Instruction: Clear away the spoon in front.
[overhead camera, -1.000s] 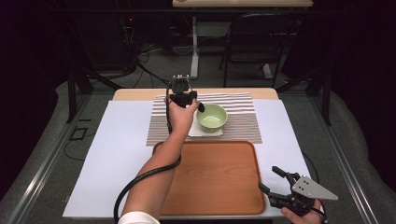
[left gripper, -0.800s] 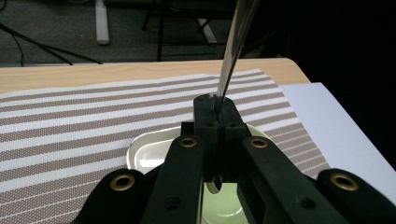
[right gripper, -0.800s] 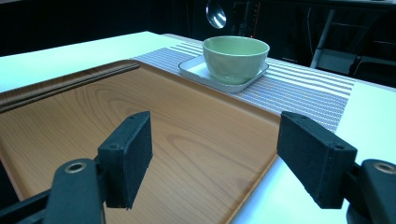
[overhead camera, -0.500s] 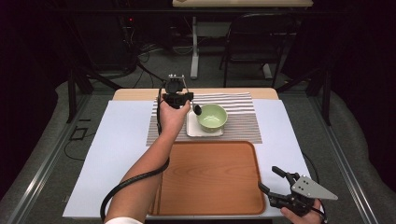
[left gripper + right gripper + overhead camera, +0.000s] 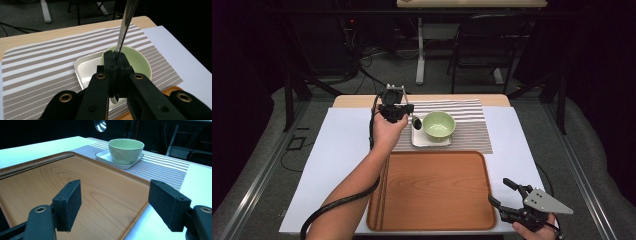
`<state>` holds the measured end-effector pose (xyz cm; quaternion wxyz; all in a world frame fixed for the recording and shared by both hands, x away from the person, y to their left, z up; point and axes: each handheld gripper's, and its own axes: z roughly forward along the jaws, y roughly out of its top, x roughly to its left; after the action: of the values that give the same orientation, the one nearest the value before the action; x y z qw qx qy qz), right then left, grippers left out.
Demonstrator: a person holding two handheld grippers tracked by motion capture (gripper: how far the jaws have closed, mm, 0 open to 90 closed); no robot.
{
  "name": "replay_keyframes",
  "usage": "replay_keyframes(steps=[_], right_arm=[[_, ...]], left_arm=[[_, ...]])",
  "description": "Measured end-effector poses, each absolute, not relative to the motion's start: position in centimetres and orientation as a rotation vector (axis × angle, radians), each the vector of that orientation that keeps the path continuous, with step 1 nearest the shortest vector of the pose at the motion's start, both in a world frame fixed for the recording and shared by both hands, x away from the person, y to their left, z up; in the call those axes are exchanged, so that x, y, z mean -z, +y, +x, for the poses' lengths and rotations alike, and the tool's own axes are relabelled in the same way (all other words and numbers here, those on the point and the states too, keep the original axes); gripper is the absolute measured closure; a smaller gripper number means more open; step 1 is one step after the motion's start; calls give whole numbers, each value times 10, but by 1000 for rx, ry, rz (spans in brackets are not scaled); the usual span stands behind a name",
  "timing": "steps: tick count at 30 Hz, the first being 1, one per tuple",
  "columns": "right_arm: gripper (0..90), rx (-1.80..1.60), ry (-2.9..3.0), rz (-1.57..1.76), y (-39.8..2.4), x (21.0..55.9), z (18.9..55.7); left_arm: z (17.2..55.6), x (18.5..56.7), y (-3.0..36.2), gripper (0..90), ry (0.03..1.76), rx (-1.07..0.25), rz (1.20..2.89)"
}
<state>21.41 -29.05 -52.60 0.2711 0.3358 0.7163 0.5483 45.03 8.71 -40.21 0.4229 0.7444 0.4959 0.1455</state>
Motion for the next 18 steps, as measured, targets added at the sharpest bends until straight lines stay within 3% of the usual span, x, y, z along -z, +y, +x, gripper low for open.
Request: replay_keyframes(steps=[18], right_arm=[[265, -1474, 1933, 904, -289, 526, 214]], left_arm=[[413, 411, 110, 894, 1196, -328, 1881]])
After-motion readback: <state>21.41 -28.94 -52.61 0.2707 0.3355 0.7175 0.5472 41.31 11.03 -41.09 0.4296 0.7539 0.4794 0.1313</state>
